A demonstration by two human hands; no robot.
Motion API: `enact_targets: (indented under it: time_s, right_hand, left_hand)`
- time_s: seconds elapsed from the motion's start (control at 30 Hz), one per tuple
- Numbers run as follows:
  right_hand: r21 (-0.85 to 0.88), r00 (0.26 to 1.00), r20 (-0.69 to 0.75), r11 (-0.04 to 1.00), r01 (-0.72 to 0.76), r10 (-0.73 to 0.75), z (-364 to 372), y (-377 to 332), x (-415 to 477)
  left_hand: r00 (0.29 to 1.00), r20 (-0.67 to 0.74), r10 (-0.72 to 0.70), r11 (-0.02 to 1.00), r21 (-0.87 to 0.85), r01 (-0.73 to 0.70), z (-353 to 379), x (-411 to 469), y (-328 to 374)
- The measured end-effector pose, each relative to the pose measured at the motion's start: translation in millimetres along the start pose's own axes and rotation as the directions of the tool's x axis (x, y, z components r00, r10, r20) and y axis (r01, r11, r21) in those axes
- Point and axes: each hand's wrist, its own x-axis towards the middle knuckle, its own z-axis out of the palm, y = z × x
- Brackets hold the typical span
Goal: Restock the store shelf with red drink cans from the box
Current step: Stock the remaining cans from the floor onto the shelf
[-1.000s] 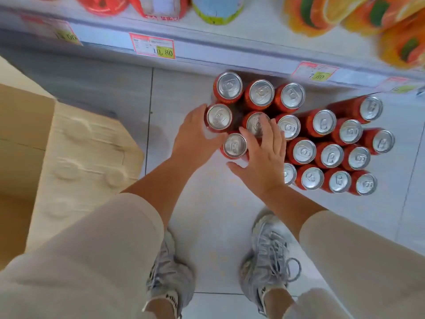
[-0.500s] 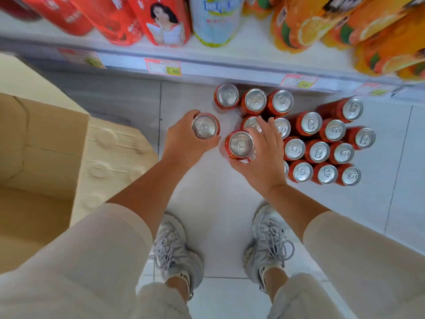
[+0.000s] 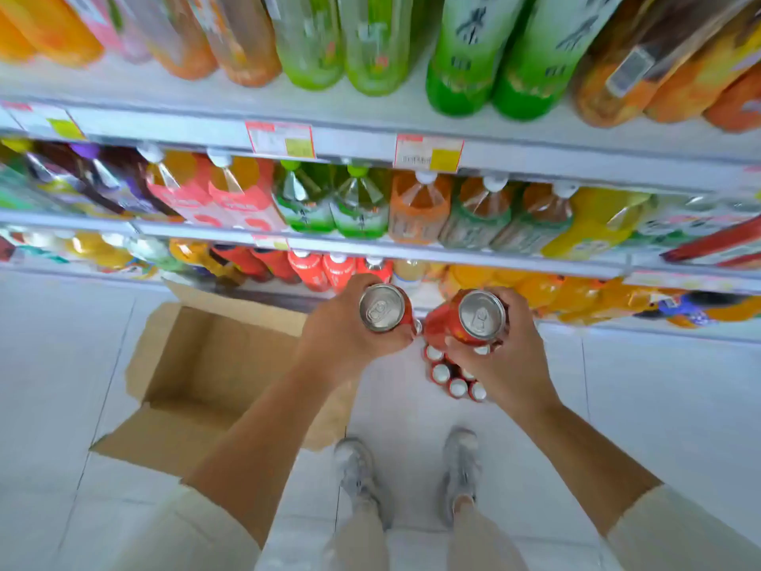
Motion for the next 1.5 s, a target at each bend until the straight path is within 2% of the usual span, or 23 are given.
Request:
enact_targets:
  time_s: [0.1, 0.17, 0.33, 0.5, 0.7, 0.93, 1.03, 1.23, 1.37, 1.43, 1.5]
  right_hand:
    - [0.056, 0.998, -0.015, 0.997, 0.059, -0.058, -42.4, -92.8, -36.6]
    - [0.036, 0.984, -0.057, 0.984, 0.172, -0.170, -64.5, -143.4, -54.1]
    - [0.012, 0.915, -0.160, 0.926, 0.378, -0.371, -112.0, -235.2, -70.3]
    - [-0.032, 0.817, -0.279, 0.855, 0.517, -0.505, -150.8, -307.6, -62.3]
    - [-0.050, 0.777, -0.268, 0.813, 0.580, -0.570, -180.4, -361.2, -16.6]
    - [-0.082, 0.753, -0.268, 0.793, 0.603, -0.601, -197.6, -384.7, 64.0]
    - [-0.084, 0.735, -0.285, 0.781, 0.619, -0.615, -207.3, -393.3, 94.1]
    - [-0.099, 0.820, -0.189, 0.841, 0.532, -0.541, -215.4, -392.7, 138.3]
    - [-0.054, 0.835, -0.163, 0.850, 0.524, -0.526, -214.2, -392.2, 155.4]
    - [-0.009, 0.846, -0.133, 0.855, 0.519, -0.516, -212.4, -389.6, 160.0]
    - [0.064, 0.858, -0.088, 0.857, 0.511, -0.505, -212.5, -382.6, 162.5]
  left_hand:
    - [0.990, -0.033, 0.136, 0.990, 0.031, -0.135, -71.0, -39.8, 73.1]
    - [0.972, -0.062, 0.228, 0.969, 0.111, -0.221, -112.1, -64.5, 120.3]
    - [0.881, -0.179, 0.439, 0.890, 0.224, -0.398, -187.0, -104.2, 203.1]
    - [0.775, -0.329, 0.540, 0.840, 0.271, -0.471, -241.2, -116.6, 257.8]
    - [0.715, -0.447, 0.538, 0.840, 0.219, -0.496, -275.5, -102.1, 310.4]
    - [0.641, -0.595, 0.484, 0.865, 0.212, -0.455, -259.4, -45.0, 358.5]
    - [0.647, -0.609, 0.459, 0.881, 0.216, -0.422, -258.1, -26.1, 382.9]
    - [0.706, -0.543, 0.454, 0.890, 0.317, -0.328, -255.4, 12.6, 401.0]
    - [0.680, -0.588, 0.438, 0.896, 0.343, -0.281, -249.5, 23.6, 397.9]
    - [0.662, -0.604, 0.443, 0.896, 0.322, -0.306, -245.7, 27.4, 392.0]
    - [0.675, -0.572, 0.466, 0.883, 0.256, -0.393, -239.0, 31.3, 382.6]
